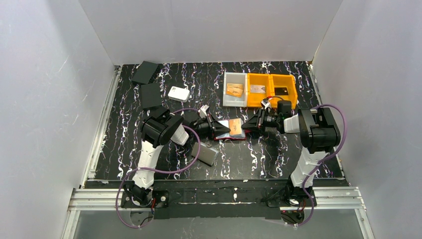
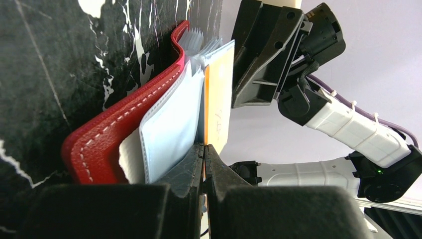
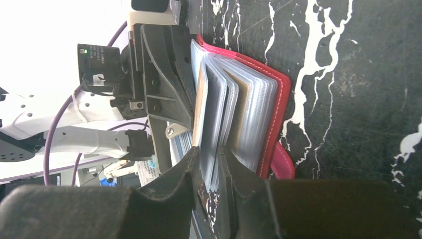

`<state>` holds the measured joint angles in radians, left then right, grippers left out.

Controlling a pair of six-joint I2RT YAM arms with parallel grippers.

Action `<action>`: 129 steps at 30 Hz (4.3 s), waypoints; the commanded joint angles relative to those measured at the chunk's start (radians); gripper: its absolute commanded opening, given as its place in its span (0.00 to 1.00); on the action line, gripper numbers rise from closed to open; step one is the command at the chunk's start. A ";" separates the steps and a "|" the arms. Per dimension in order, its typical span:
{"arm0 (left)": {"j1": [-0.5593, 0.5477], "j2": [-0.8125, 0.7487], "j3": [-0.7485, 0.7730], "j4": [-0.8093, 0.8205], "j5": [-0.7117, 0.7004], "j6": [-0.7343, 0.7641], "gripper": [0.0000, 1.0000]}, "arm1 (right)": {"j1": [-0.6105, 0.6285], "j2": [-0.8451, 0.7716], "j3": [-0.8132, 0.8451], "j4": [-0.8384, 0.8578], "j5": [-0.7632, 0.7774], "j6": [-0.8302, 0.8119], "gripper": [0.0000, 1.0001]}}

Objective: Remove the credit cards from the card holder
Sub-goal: Remove the credit card from the card holder.

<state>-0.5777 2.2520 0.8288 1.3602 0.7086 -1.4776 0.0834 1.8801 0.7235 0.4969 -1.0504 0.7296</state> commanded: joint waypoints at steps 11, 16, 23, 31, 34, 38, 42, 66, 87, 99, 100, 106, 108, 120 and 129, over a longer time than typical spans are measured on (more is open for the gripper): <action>-0.014 -0.013 0.023 0.071 0.020 -0.006 0.00 | 0.022 0.012 0.032 -0.039 -0.060 -0.036 0.38; -0.014 -0.010 0.021 0.088 0.019 -0.016 0.00 | 0.015 0.014 0.024 -0.021 -0.063 -0.019 0.40; -0.013 -0.009 0.018 0.089 0.017 -0.019 0.00 | 0.007 0.008 0.014 0.022 -0.072 0.011 0.48; -0.011 -0.012 0.017 0.091 0.015 -0.024 0.00 | -0.005 0.014 0.012 0.024 -0.074 0.019 0.52; -0.010 -0.011 0.014 0.093 0.014 -0.024 0.00 | -0.021 0.013 0.009 0.037 -0.080 0.030 0.65; -0.009 -0.009 0.010 0.097 0.012 -0.029 0.00 | -0.031 0.008 0.003 0.032 -0.066 0.031 0.63; -0.008 -0.011 0.010 0.100 0.011 -0.032 0.00 | -0.051 0.006 0.002 -0.016 -0.024 0.007 0.55; -0.009 -0.008 0.024 0.099 0.027 -0.036 0.00 | 0.007 -0.001 0.047 -0.138 -0.011 -0.104 0.44; -0.010 -0.001 0.029 0.097 0.037 -0.038 0.00 | 0.042 0.003 0.040 0.014 -0.100 0.024 0.35; -0.010 0.003 0.023 0.099 0.034 -0.039 0.00 | 0.057 0.031 0.061 -0.033 -0.107 -0.019 0.01; -0.010 0.003 0.023 0.099 0.033 -0.038 0.00 | 0.054 0.029 0.066 -0.060 -0.101 -0.043 0.01; 0.003 -0.001 0.011 0.099 0.032 -0.041 0.00 | 0.028 0.023 0.076 -0.157 -0.055 -0.129 0.01; 0.011 -0.004 0.004 0.098 0.034 -0.041 0.00 | 0.014 0.019 0.074 -0.172 -0.044 -0.144 0.01; 0.040 -0.013 -0.024 0.099 0.048 -0.043 0.00 | -0.038 0.007 0.056 -0.188 0.003 -0.165 0.01; 0.053 -0.014 -0.044 0.099 0.052 -0.041 0.00 | -0.050 0.007 0.054 -0.195 0.015 -0.170 0.01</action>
<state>-0.5434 2.2684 0.8028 1.4395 0.7448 -1.5181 0.0471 1.9053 0.7788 0.3119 -1.0649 0.5938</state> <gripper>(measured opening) 0.007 0.090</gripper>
